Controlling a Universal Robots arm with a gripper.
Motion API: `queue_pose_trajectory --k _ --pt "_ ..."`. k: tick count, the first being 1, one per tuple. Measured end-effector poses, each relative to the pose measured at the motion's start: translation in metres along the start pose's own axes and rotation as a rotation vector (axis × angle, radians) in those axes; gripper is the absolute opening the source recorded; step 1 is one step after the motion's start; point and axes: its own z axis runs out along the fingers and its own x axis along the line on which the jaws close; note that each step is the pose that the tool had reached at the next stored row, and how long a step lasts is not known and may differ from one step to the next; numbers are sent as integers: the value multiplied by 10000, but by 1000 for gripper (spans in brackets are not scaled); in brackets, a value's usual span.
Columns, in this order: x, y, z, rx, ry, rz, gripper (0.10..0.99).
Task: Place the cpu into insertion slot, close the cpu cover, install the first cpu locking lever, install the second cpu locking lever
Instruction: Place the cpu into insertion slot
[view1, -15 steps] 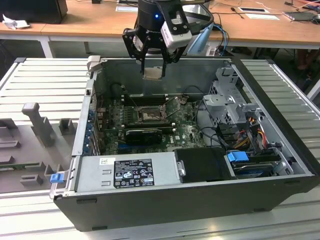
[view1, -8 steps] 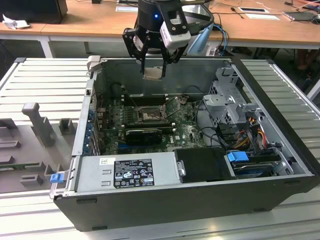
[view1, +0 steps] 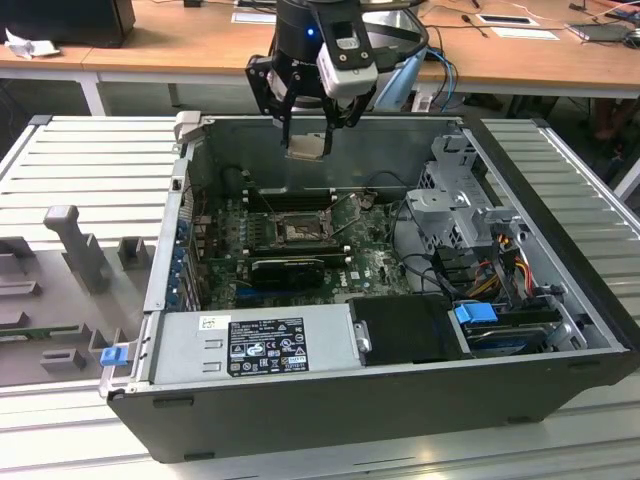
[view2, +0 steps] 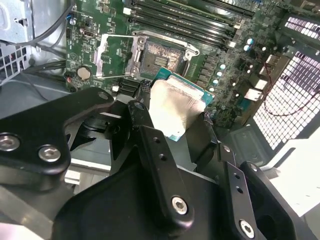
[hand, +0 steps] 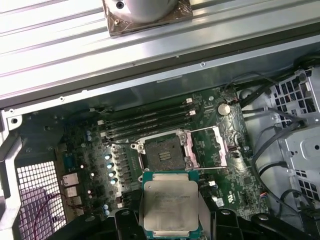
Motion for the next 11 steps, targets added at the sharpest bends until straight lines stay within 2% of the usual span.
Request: queue_pose_trajectory --k 6,11 --pt "0 -1 7 -10 -64 708 529" --pt "-1 -1 17 -17 -85 941 529"
